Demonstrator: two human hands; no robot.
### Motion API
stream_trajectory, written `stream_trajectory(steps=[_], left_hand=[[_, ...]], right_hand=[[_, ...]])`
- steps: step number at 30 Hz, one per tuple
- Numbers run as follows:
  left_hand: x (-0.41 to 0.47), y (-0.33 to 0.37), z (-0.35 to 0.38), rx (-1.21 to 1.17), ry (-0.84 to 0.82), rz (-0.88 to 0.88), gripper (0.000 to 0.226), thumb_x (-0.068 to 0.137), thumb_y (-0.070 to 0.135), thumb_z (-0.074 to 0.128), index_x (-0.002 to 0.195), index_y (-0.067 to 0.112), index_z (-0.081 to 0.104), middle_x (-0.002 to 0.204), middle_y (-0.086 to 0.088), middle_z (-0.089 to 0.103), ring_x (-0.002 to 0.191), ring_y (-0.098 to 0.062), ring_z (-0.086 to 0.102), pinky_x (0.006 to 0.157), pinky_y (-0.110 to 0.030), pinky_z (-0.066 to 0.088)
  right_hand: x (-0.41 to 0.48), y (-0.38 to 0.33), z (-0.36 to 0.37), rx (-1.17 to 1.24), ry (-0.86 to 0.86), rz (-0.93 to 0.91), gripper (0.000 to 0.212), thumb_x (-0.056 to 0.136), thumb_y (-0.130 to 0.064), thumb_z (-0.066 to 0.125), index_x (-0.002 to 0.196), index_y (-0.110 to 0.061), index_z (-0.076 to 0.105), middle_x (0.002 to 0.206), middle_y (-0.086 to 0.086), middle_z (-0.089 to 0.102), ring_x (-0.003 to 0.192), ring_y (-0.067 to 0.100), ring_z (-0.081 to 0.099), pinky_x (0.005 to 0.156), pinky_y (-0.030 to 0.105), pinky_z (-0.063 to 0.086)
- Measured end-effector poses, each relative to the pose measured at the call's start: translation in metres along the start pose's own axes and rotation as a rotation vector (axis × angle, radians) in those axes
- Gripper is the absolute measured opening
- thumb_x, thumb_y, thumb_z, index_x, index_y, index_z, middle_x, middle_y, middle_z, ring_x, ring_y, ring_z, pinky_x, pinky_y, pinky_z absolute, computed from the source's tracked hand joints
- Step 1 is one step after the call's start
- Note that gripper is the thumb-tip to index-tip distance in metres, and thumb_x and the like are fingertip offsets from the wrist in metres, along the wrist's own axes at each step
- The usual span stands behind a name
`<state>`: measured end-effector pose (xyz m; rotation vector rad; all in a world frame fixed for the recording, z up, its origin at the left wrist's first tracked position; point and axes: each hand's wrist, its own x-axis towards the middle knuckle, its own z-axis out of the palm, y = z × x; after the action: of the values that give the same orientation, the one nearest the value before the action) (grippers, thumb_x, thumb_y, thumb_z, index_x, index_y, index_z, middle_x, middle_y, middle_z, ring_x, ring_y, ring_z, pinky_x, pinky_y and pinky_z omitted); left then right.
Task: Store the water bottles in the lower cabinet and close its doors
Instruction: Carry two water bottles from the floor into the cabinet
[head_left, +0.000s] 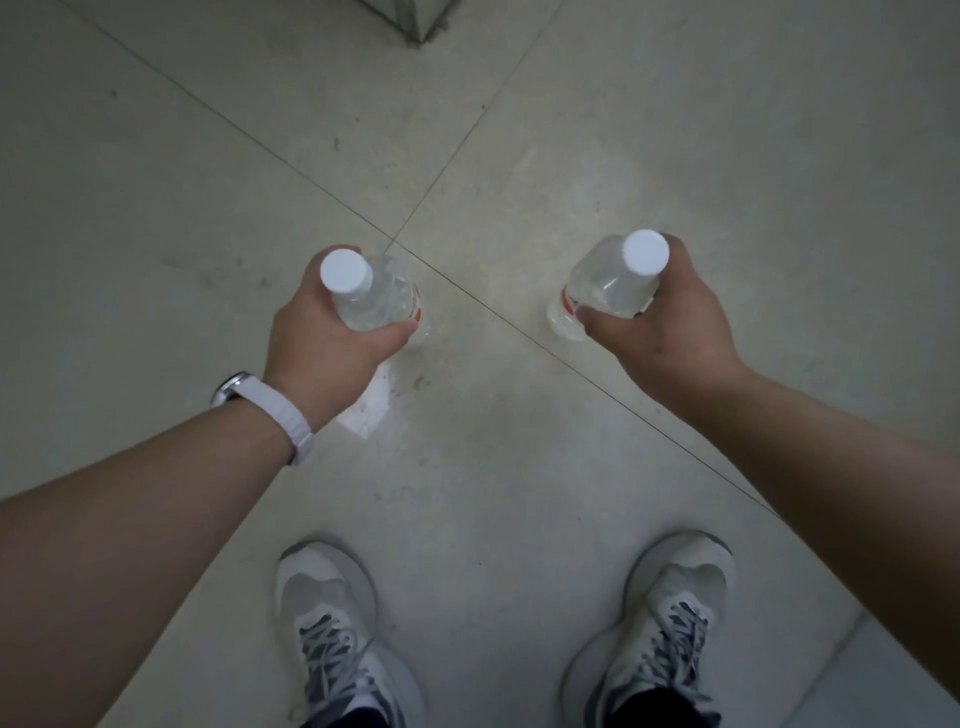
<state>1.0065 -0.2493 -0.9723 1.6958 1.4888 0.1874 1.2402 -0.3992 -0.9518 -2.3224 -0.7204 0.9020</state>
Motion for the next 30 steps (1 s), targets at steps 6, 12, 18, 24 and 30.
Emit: stream_trajectory(steps=[6,12,18,24,30], left_hand=[[-0.046,0.028,-0.045,-0.019,-0.02,-0.036,0.07,0.07,0.036,0.092,0.127,0.04,0.051,0.106,0.026,0.061,0.099,-0.01,0.065,0.086,-0.025,0.051],[-0.09,0.065,-0.103,-0.057,-0.022,-0.044,0.067,0.068,0.03,0.093,0.119,0.043,0.052,0.103,0.025,0.065,0.093,-0.005,0.067,0.078,-0.018,0.05],[-0.133,0.114,-0.16,-0.087,0.005,-0.034,0.069,0.068,0.028,0.092,0.119,0.047,0.05,0.107,0.02,0.067,0.098,-0.012,0.068,0.089,-0.029,0.052],[-0.177,0.177,-0.23,-0.15,0.017,-0.004,0.074,0.062,0.04,0.089,0.118,0.055,0.044,0.108,0.016,0.067,0.099,-0.018,0.068,0.091,-0.038,0.055],[-0.228,0.241,-0.31,-0.158,0.067,0.055,0.072,0.063,0.038,0.091,0.115,0.05,0.044,0.101,0.02,0.064,0.091,-0.022,0.066,0.085,-0.039,0.056]], right_hand=[[-0.043,-0.056,-0.023,-0.008,-0.057,-0.024,0.06,0.078,-0.034,0.078,0.127,-0.034,0.044,0.105,-0.016,0.056,0.096,0.012,0.055,0.078,0.027,0.042],[-0.091,-0.112,-0.058,0.044,-0.088,-0.035,0.06,0.076,-0.032,0.079,0.123,-0.039,0.043,0.108,-0.015,0.058,0.097,0.014,0.059,0.082,0.034,0.05],[-0.136,-0.175,-0.109,0.053,-0.113,-0.056,0.063,0.076,-0.029,0.081,0.127,-0.038,0.045,0.112,-0.012,0.06,0.1,0.013,0.059,0.084,0.028,0.047],[-0.187,-0.252,-0.178,-0.051,-0.16,-0.096,0.062,0.075,-0.033,0.08,0.124,-0.043,0.044,0.104,-0.015,0.06,0.092,0.013,0.06,0.072,0.026,0.045],[-0.243,-0.328,-0.235,-0.11,-0.167,-0.168,0.064,0.074,-0.035,0.08,0.127,-0.041,0.044,0.105,-0.015,0.059,0.09,0.011,0.057,0.066,0.017,0.038]])
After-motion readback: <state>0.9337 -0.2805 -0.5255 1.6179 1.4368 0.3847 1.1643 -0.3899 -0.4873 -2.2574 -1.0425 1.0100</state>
